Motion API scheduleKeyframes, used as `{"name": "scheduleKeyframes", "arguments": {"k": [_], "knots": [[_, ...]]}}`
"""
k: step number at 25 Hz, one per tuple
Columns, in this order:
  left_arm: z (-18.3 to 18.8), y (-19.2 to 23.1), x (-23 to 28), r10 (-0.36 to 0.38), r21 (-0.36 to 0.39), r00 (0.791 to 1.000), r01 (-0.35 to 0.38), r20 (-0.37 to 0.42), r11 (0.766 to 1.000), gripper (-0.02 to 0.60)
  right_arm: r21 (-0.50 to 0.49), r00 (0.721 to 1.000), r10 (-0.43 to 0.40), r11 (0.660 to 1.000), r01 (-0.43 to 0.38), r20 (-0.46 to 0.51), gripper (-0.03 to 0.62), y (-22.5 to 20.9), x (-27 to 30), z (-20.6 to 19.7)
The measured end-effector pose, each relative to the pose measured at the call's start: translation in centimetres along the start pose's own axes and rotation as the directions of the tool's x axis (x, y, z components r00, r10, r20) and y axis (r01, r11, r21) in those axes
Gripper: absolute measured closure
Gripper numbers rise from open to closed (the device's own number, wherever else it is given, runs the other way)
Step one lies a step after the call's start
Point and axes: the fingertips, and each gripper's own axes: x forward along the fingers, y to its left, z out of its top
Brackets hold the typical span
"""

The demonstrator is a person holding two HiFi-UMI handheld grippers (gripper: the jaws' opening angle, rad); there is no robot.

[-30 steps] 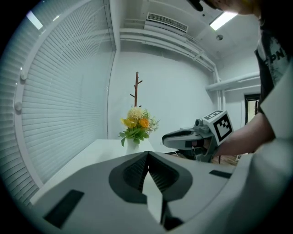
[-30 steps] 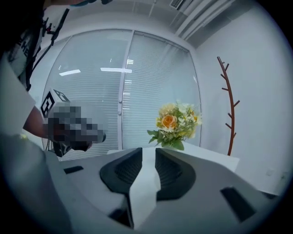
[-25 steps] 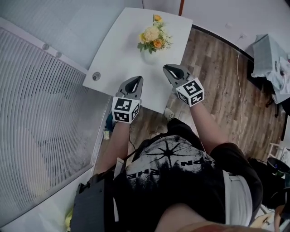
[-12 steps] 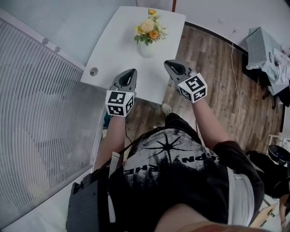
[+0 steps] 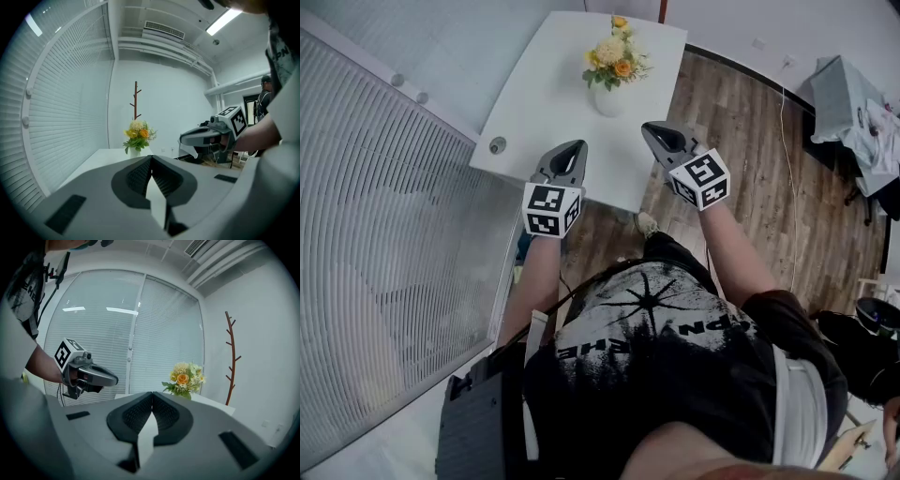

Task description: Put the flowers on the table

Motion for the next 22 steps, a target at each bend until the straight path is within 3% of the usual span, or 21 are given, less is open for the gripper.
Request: {"name": "scheduleKeyframes", "arguments": {"k": [22], "knots": [[-0.46, 0.06, 0.24, 0.005, -0.010, 1.000, -0.005, 0.000, 1.000, 0.569, -0.033, 1.000, 0.012, 0.999, -0.012, -0.011, 0.576, 0.64, 0.43, -0.26]]}}
